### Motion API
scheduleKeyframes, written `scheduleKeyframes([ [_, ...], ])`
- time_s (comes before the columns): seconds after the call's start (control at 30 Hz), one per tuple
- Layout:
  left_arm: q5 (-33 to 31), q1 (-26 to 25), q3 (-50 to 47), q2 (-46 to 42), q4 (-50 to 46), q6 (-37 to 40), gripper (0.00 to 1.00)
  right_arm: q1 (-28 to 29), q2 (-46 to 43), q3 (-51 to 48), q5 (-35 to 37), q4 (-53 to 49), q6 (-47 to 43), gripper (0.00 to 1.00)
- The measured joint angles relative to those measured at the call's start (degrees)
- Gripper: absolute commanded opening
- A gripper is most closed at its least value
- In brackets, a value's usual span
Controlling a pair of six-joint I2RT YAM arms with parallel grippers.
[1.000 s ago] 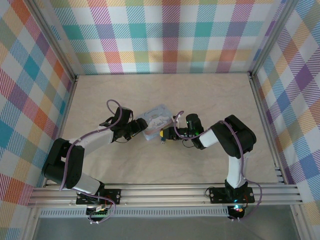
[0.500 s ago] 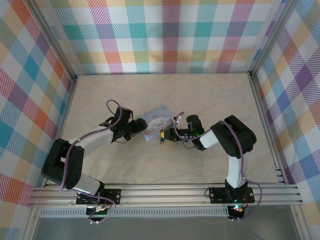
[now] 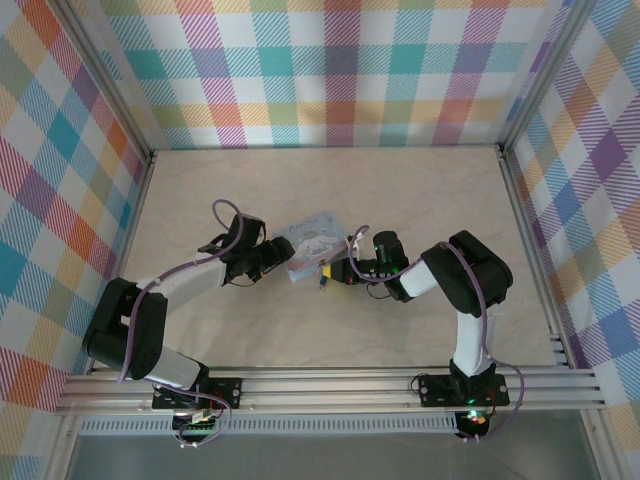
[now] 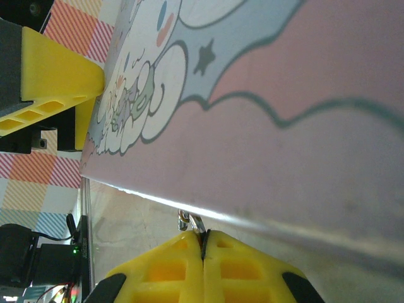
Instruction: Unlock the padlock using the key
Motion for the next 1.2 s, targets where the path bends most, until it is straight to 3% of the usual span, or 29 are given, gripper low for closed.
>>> scheduleKeyframes([
  [0.53,-1.7,-1.6,-1.0,-1.6,-1.0,0.0,0.76,0.2,-1.1,-3.5,6.4,6.0,7.5,0.0],
  [1.2,-1.4,-1.9,-2.2,-1.8,1.2,-0.9,0.77,0.2,-3.8,-4.0,17.0,6.5,13.0,0.0],
])
